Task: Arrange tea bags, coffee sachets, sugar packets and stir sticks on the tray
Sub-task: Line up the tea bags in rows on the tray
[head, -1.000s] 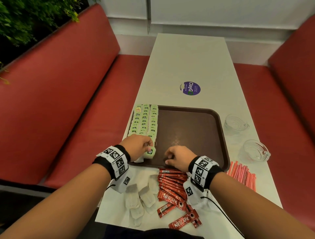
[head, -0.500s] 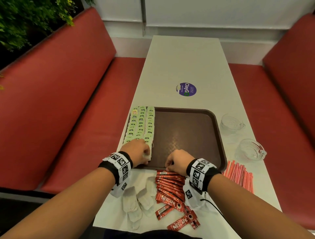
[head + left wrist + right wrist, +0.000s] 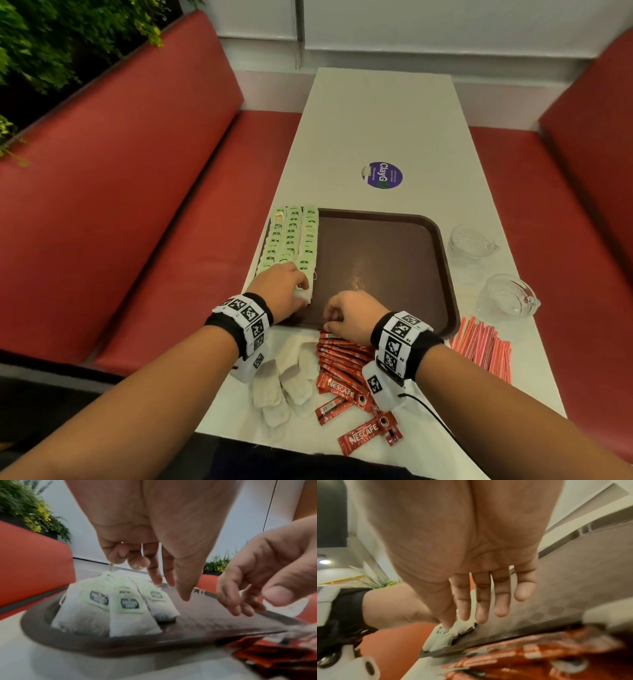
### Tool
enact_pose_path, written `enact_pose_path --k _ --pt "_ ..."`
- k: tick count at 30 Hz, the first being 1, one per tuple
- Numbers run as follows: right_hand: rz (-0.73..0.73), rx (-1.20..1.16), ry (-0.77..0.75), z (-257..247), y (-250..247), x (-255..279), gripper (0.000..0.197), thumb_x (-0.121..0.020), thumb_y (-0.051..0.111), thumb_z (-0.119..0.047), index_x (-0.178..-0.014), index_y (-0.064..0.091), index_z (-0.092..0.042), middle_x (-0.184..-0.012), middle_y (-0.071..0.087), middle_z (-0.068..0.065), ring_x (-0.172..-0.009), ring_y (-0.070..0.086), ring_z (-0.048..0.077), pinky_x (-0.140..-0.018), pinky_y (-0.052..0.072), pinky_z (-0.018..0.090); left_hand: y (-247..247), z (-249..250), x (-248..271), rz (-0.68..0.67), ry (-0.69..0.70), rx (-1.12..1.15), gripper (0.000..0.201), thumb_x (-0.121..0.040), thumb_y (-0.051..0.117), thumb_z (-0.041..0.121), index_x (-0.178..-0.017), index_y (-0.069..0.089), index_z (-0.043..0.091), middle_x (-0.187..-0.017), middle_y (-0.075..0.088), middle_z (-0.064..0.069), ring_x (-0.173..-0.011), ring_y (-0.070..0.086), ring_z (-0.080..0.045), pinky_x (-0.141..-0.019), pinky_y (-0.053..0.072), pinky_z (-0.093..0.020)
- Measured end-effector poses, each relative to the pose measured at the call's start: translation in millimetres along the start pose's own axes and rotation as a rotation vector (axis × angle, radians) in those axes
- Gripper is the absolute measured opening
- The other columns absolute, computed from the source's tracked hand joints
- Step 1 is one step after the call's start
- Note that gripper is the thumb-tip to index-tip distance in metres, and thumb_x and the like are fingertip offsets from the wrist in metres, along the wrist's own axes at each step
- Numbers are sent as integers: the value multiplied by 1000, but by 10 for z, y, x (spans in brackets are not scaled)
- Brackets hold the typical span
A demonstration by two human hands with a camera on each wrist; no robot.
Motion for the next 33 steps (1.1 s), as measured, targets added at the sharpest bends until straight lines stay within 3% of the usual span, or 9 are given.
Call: enact_pose_path --k 4,10,13,17,23,28,31,33 --pt "-16 74 -156 -272 120 50 22 -88 69 -32 -108 73 -23 -108 66 -3 -101 60 17 -90 50 35 -28 18 358 19 39 44 20 -90 65 41 -107 66 31 -108 57 11 -103 51 -11 -83 42 -27" --pt "-167 221 -300 -556 512 123 27 -81 76 -41 -105 74 -28 -111 66 -7 -104 50 17 -88 46 35 251 -92 986 -246 65 10 22 -86 67 47 -102 67 32 -100 61 15 -93 57 -8 -81 47 -27" --pt "-256 250 -347 -645 665 158 28 -80 76 -43 -104 74 -28 -119 66 -10 -110 51 17 -97 44 41 453 -144 1232 -335 55 20 34 -79 73 53 -104 66 30 -102 53 15 -91 52 -6 -77 42 -23" --pt "-296 381 -385 -750 734 146 35 -80 76 -44 -111 72 -27 -127 60 -13 -117 45 18 -97 35 44 544 -182 1384 -289 53 47 51 -71 77 58 -112 63 31 -114 48 14 -100 52 -7 -83 44 -24" --pt "-271 550 -434 -810 797 135 44 -80 75 -38 -123 68 -32 -133 55 -12 -118 42 19 -85 29 39 517 -170 1440 -247 60 59 46 -78 73 53 -117 64 30 -120 53 13 -108 53 -8 -88 44 -24" --pt "-219 563 -413 -797 796 129 39 -85 69 -32 -124 66 -33 -127 63 -10 -117 46 19 -91 32 41 478 -231 1458 -199 37 88 27 -83 60 46 -104 70 33 -115 66 15 -104 59 -8 -89 48 -29" --pt "-208 554 -413 -776 775 150 38 -85 70 -26 -122 62 -32 -116 65 -5 -112 48 20 -91 34 40 448 -243 1432 -155 18 77 28 -87 56 44 -109 71 34 -109 70 12 -100 62 -10 -86 48 -27" --pt "-193 552 -421 -782 765 150 30 -84 69 -23 -112 61 -30 -107 64 -3 -106 48 20 -87 34 38 409 -228 1400 -118 18 52 29 -92 55 43 -114 70 32 -108 71 9 -98 63 -11 -84 47 -25"
Point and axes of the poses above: each hand's wrist, its own x-axis away from the middle knuckle, its own y-axis out of the palm, z = x × y, the point moved 6 cm from there along -x, towards the middle knuckle
